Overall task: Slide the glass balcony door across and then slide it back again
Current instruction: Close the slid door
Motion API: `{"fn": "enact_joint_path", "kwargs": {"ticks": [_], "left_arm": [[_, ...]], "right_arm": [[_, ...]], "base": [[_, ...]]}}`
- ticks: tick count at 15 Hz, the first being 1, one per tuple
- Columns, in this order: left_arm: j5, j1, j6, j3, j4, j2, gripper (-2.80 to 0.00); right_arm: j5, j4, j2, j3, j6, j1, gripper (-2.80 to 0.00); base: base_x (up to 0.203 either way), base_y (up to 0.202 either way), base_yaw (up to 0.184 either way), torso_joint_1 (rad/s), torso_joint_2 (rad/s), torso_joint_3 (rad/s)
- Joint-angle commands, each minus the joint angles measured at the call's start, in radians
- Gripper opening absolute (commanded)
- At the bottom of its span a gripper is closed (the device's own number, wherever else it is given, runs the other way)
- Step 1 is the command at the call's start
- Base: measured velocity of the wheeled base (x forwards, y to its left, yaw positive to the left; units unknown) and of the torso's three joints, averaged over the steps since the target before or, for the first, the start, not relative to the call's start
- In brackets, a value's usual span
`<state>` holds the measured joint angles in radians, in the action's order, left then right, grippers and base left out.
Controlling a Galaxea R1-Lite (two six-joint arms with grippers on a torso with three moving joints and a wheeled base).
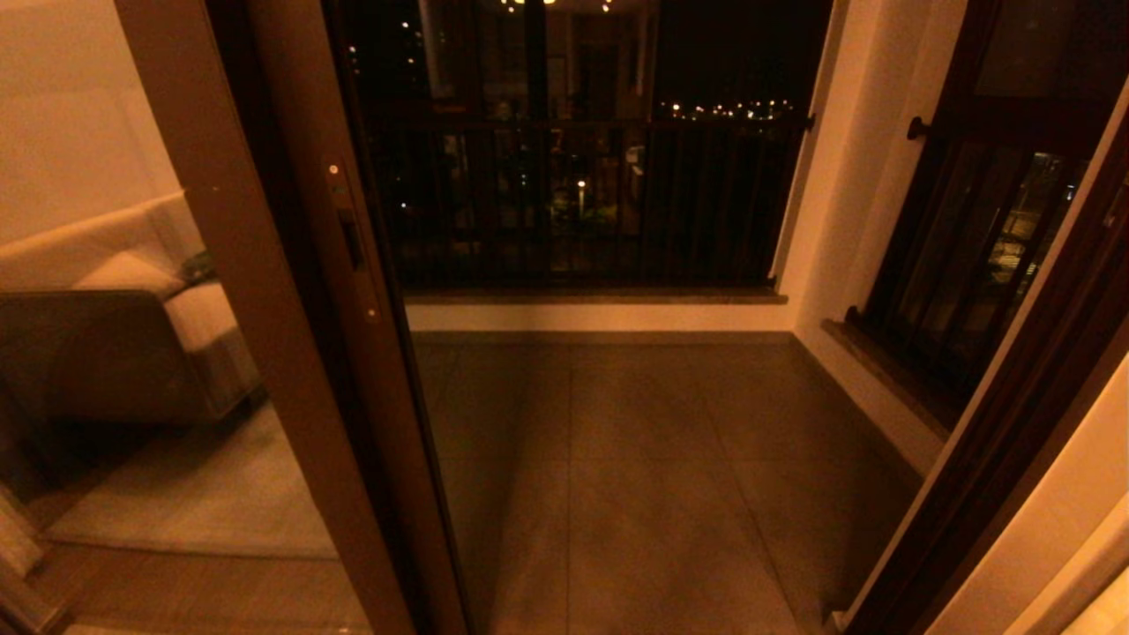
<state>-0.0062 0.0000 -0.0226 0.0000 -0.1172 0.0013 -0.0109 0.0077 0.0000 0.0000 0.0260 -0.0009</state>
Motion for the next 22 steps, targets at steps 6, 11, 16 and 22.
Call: {"fn": "enact_joint_path", "kwargs": {"ticks": [6,11,16,22], "left_arm": [[-0.003,0.000,0.023,0.040,0.001,-0.001,-2.80],[-0.097,0.001,0.062,-0.103,0.010,0.023,-2.80],[-0.253,0.008,0.060,-0.314,0.105,0.281,-2.80],[-0.287,-0.003,0.027,-0.715,0.024,0.819,-2.80]], "right_arm": [[0.000,0.000,0.000,0.000,-0.001,0.000,-2.80],[0.000,0.000,0.000,0.000,0.000,0.000,-2.80],[0.000,0.000,0.000,0.000,0.000,-0.001,-2.80],[0.000,0.000,0.000,0.000,0.000,-0.001,-2.80]], "base": [[0.000,0.000,0.000,0.000,0.00,0.000],[0.000,0.000,0.000,0.000,0.00,0.000],[0.000,0.000,0.000,0.000,0.00,0.000],[0.000,0.000,0.000,0.000,0.00,0.000]]}}
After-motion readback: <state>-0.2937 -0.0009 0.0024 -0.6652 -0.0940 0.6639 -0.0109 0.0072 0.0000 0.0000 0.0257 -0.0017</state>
